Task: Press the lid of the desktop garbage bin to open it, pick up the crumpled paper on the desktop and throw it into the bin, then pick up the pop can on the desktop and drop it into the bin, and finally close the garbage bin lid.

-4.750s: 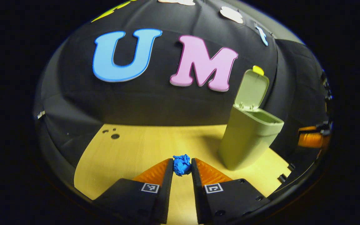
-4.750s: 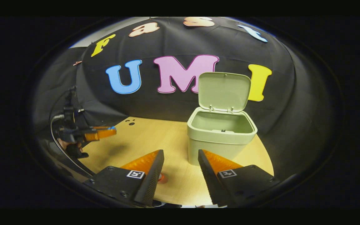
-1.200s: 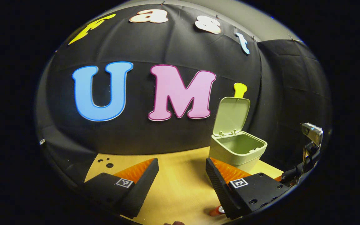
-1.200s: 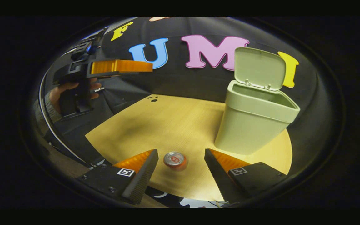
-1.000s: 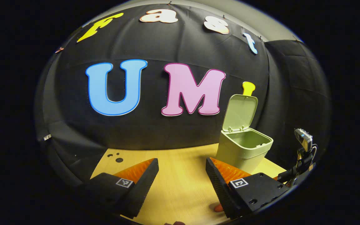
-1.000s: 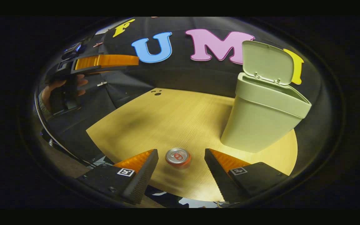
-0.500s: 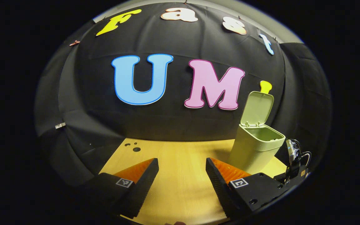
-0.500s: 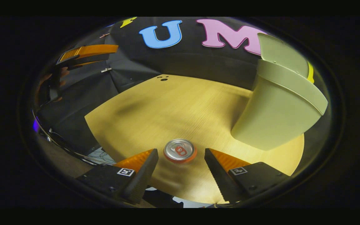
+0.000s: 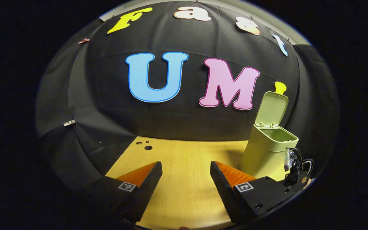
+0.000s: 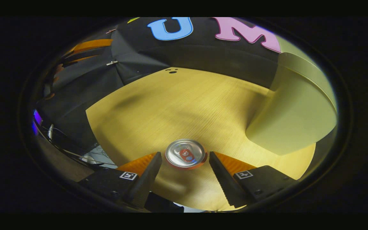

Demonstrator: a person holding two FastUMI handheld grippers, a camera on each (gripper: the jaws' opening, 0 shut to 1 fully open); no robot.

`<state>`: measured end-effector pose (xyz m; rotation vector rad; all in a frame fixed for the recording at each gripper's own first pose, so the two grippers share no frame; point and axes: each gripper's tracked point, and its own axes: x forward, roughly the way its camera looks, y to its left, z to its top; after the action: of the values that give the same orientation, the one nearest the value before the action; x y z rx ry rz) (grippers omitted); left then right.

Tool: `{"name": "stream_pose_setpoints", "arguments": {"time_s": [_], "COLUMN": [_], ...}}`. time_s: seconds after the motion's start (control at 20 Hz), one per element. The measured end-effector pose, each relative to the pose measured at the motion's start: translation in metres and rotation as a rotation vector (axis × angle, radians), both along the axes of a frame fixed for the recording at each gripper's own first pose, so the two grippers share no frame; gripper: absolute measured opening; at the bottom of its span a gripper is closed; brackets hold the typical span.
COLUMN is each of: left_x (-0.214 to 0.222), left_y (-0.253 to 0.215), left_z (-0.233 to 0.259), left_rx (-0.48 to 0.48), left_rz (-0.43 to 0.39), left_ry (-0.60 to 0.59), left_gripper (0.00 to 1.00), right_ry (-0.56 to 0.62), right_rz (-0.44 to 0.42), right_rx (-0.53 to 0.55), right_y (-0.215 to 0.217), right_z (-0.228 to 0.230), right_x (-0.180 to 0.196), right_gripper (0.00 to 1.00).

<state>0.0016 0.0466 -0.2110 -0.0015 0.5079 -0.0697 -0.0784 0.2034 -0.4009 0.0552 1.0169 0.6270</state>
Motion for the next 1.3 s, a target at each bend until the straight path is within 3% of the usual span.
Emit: {"name": "stream_pose_setpoints", "arguments": {"time_s": [0.05,0.1,0.2,0.25,0.35,0.4,0.65,1.3], "left_x": [-0.001,-0.002,-0.004,-0.005,-0.006,-0.006,-0.004,0.005], "left_y": [0.002,0.004,0.006,0.008,0.009,0.010,0.006,-0.019], "left_z": [0.000,-0.002,-0.003,-0.003,-0.005,-0.005,-0.006,-0.009], "left_rx": [0.002,0.003,0.002,0.002,0.001,0.000,0.001,-0.012], "left_rz": [0.005,0.012,0.023,0.027,0.034,0.034,0.029,-0.029], "left_ry": [0.003,0.006,0.011,0.014,0.019,0.020,0.021,0.026], "left_gripper": [0.96,0.96,0.96,0.96,0.96,0.96,0.96,0.96], "right_ry": [0.003,0.006,0.010,0.013,0.018,0.022,0.020,-0.123], "right_rz": [0.007,0.010,0.011,0.010,0.001,-0.003,-0.017,-0.122], "right_rx": [-0.003,-0.002,-0.003,-0.006,-0.016,-0.013,0.008,0.137], "right_y": [0.001,0.002,0.003,0.002,-0.002,-0.002,-0.002,-0.045], "right_z": [-0.002,-0.003,-0.005,-0.006,-0.008,-0.008,-0.001,0.118], "right_x": [-0.001,-0.001,-0.002,-0.002,0.001,0.003,0.004,0.041], "right_gripper": [0.89,0.94,0.95,0.89,0.94,0.84,0.83,0.83]}}
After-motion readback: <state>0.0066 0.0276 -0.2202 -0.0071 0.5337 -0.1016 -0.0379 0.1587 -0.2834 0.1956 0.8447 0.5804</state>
